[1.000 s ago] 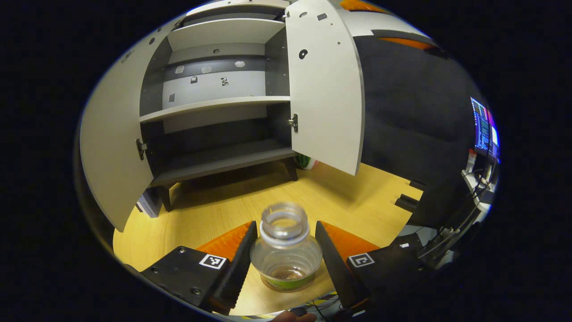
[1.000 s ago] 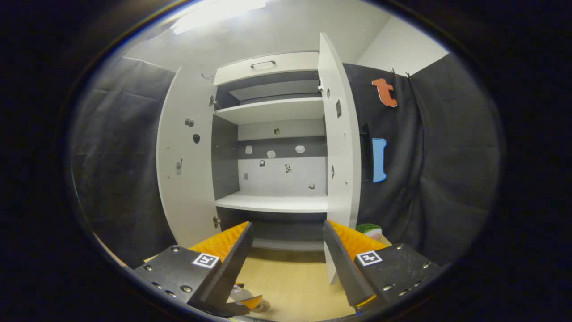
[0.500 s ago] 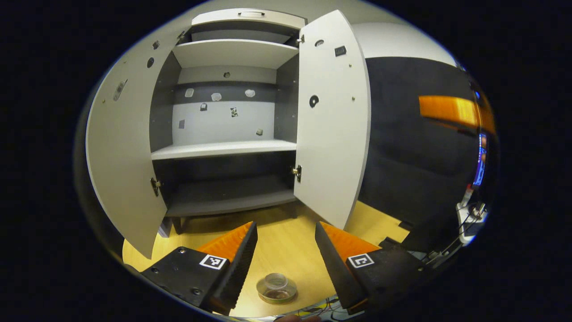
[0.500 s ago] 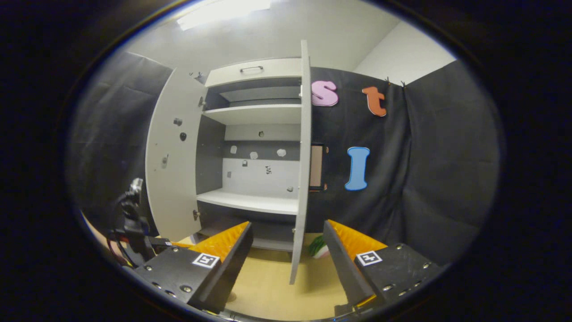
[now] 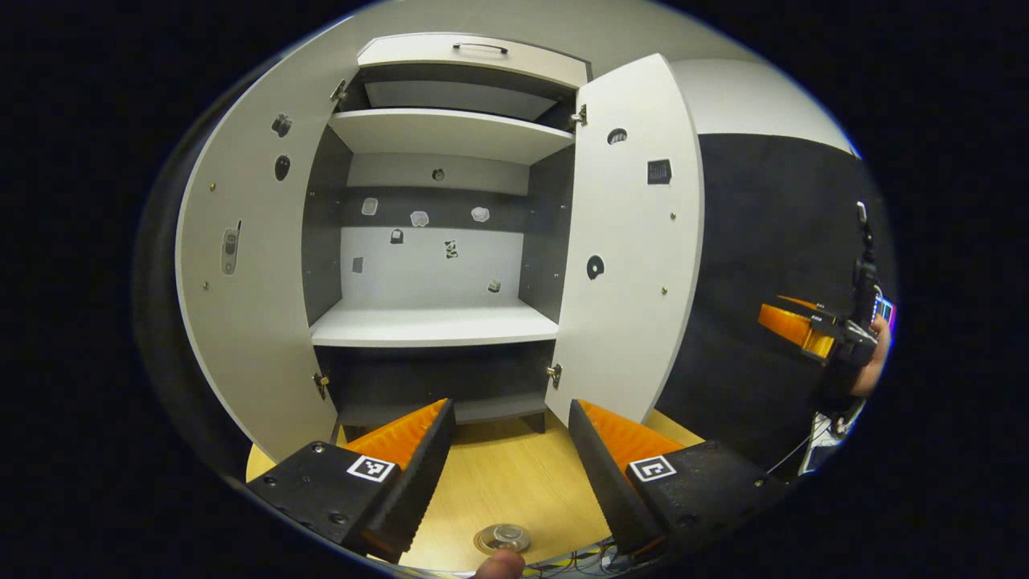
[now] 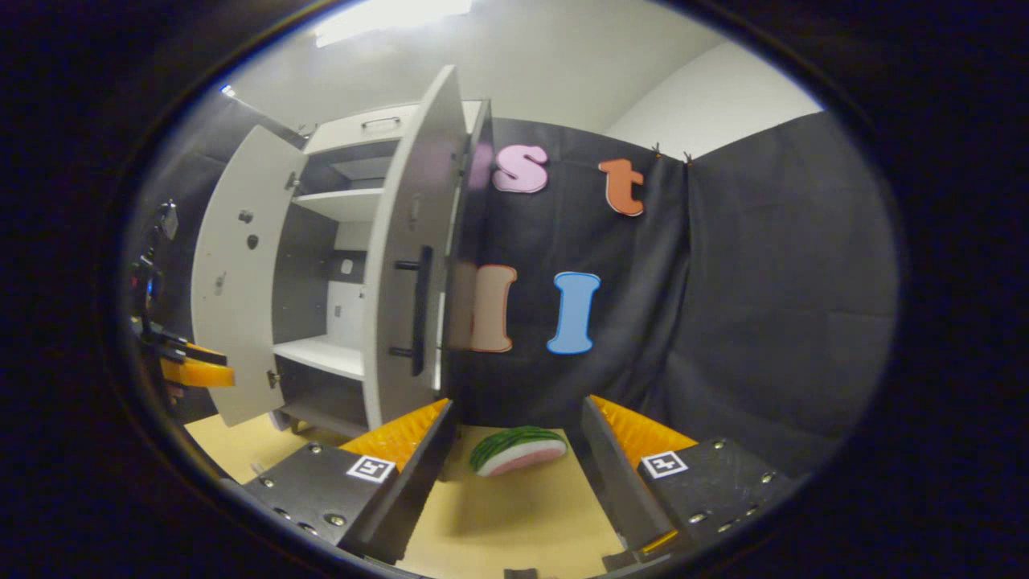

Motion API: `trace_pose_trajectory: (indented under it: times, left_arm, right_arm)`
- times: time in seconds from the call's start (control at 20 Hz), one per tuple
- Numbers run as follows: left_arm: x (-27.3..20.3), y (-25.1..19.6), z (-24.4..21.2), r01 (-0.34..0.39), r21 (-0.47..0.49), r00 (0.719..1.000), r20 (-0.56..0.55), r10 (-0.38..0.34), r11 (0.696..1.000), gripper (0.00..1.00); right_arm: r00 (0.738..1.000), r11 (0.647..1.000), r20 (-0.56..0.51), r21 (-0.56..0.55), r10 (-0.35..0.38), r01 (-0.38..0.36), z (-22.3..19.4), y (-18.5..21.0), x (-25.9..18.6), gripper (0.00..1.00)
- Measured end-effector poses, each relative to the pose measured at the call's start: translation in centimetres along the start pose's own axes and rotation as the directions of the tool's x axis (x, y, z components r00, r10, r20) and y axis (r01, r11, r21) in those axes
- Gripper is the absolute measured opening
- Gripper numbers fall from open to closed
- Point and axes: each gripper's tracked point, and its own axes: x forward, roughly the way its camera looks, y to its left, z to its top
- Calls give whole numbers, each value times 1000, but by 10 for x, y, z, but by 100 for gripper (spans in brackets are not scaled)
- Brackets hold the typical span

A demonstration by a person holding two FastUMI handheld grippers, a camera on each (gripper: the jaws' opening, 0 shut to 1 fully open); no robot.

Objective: Grasp the bottle in the cabinet with the left hand and place it on the coaster, then close the right door with the right hand and the left door with the left hand.

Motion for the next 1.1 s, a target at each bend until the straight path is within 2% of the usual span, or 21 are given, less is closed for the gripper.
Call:
trace_pose_trajectory:
  times: [0.2,0.3,0.45,0.55,0.85,0.9,0.95,1.0,1.05,1.1]
  left_arm:
    - [1,15,35,-27,67,998,52,24,997,90]
    - [0,21,49,-20,57,997,81,15,998,88]
    - [-3,32,72,-18,41,992,128,13,999,90]
    - [-6,53,85,-64,31,984,169,57,997,90]
    - [-28,101,64,-163,-20,975,149,164,986,90]
    - [-34,108,56,-186,-27,973,138,188,982,90]
    - [-42,113,51,-206,-35,970,128,209,978,90]
    - [-52,114,45,-217,-39,968,117,220,975,90]
    - [-61,115,41,-226,-43,967,114,229,973,90]
    - [-68,116,38,-226,-43,967,108,230,973,90]
  right_arm:
    - [999,999,-9,17,-38,38,0,-22,46,96]
    - [999,999,-11,13,-31,31,2,-21,69,96]
    - [1000,1000,0,28,-3,3,9,-10,99,93]
    - [999,998,3,53,31,-32,15,7,113,96]
    - [988,982,33,111,148,-151,42,71,134,95]
    - [990,986,37,96,133,-136,46,79,134,98]
    - [992,990,31,74,120,-122,47,81,139,84]
    - [992,990,37,71,123,-125,50,90,138,88]
    - [991,988,40,86,128,-131,54,96,135,84]
    - [990,985,33,101,135,-138,55,105,135,85]
